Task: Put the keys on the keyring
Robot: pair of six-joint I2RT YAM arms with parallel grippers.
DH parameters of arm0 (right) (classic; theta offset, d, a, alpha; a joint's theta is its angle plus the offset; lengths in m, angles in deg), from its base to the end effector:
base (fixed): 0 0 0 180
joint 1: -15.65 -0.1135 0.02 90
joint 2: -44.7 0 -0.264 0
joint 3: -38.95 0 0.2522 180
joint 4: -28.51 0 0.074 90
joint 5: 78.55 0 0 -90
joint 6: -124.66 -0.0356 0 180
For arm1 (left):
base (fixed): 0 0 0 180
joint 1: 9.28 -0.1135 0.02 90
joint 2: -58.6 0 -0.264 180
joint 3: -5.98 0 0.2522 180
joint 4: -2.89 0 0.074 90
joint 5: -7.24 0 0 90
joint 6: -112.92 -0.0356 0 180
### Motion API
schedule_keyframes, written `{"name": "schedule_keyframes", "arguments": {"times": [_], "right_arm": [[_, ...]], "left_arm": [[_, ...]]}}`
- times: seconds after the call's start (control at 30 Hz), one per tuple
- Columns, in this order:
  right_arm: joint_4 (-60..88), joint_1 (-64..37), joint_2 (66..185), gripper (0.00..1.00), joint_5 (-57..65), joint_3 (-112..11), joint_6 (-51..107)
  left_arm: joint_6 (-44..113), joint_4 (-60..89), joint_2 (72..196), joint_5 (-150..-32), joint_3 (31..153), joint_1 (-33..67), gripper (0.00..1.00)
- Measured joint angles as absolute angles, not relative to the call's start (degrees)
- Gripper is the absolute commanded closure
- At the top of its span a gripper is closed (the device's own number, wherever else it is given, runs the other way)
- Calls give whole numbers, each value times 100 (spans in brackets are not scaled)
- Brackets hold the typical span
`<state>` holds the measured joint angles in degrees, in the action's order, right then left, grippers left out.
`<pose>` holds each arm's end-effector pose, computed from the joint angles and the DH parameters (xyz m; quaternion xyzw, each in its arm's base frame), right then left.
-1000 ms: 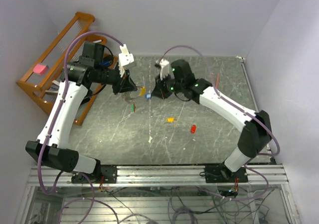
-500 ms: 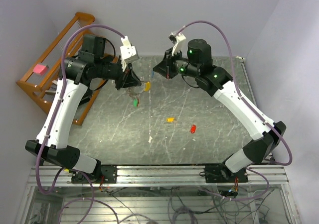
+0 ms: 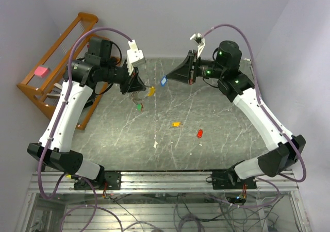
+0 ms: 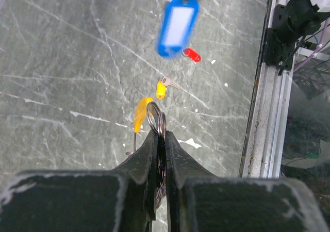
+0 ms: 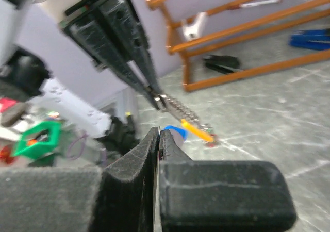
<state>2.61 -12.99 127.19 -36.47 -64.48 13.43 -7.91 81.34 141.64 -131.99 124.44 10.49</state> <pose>0.2669 0.1759 0.4569 -0.3174 0.6544 0.5318 0.4339 0.2399 -0.1149 0.4554 0.5064 0.6829 -0.3453 0.3974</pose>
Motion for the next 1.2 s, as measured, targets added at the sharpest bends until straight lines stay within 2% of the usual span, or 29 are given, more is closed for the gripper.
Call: {"name": "schedule_keyframes", "arguments": {"times": [0.07, 0.23, 0.37, 0.47, 0.57, 0.7, 0.83, 1.0, 1.2], "right_arm": [[938, -1116, 12704, 100, -4366, -5954, 825], [4752, -958, 13095, 100, -5737, -3901, -2255], [7598, -998, 13895, 100, -6226, -3672, -4790], [8256, -1044, 13965, 100, -6458, -3871, -5387], [6874, -1146, 13622, 100, -6530, -4382, -4242], [3141, -1345, 13460, 100, -5868, -6172, -1492], [632, -1605, 13498, 100, -5044, -7479, 202], [-1276, -1944, 14057, 100, -4307, -8378, 1159], [-2644, -2220, 14680, 100, -3713, -8603, 1675]], "left_arm": [[-795, 8142, 14164, -13099, 12381, 1049, 93], [-767, 8121, 14092, -12983, 12254, 907, 93], [-771, 8127, 14044, -12987, 12212, 824, 93], [-784, 8151, 14044, -12987, 12212, 818, 93], [-784, 8164, 14044, -12948, 12212, 820, 93], [-734, 8160, 14044, -12799, 12212, 824, 93], [-677, 8169, 14046, -12793, 12221, 842, 93], [-664, 8199, 14044, -12804, 12322, 868, 93], [-679, 8250, 14044, -12801, 12339, 944, 93]]}}
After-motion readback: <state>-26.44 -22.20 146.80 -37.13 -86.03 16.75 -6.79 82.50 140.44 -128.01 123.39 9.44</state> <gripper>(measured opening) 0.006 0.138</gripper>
